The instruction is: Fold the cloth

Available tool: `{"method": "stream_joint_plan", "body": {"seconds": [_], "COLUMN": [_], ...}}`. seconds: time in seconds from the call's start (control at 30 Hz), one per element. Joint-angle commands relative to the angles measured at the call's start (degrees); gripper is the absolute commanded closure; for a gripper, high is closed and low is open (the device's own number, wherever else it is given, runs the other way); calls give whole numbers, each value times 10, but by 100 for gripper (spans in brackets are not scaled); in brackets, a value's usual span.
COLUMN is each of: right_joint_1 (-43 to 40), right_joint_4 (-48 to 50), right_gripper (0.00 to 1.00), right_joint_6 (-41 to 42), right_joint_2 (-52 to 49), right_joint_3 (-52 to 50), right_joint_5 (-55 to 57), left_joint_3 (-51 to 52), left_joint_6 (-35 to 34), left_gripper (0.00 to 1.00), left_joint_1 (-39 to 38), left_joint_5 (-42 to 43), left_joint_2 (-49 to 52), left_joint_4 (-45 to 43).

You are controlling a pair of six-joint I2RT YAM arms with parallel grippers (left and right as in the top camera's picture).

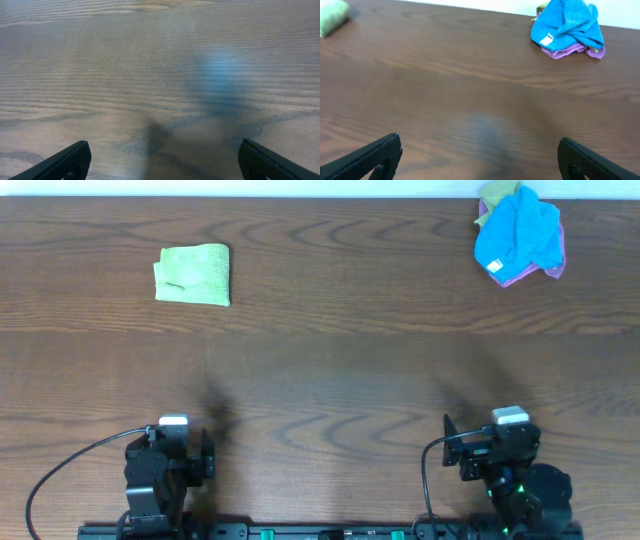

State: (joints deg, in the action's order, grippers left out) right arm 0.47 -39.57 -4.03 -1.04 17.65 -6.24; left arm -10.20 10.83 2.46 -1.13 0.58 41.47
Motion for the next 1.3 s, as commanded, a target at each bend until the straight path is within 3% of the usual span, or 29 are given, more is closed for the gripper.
{"method": "stream_joint_plan", "body": {"seconds": [0.0,0.37,0.63,1.27], "right_joint_1": [-21,-31,-31,-31], "right_joint_4": [2,43,-23,-25], "right_gripper": [1,1,1,2], "right_joint_6": [-61,-43,99,96], "right_joint_2": [7,8,8,7], "right_joint_3": [-21,-89,-83,-83], "right_joint_5": [-33,53,144,142], "left_joint_3": [10,10,10,10], "left_joint_6": [10,10,10,10], "left_gripper": [5,5,5,5], "left_joint_1": [-3,-3,-3,-3], "left_joint_5": [-7,-7,-7,-7], "left_joint_2": [-4,-4,-4,-4], "left_joint_4": [4,4,4,4]}}
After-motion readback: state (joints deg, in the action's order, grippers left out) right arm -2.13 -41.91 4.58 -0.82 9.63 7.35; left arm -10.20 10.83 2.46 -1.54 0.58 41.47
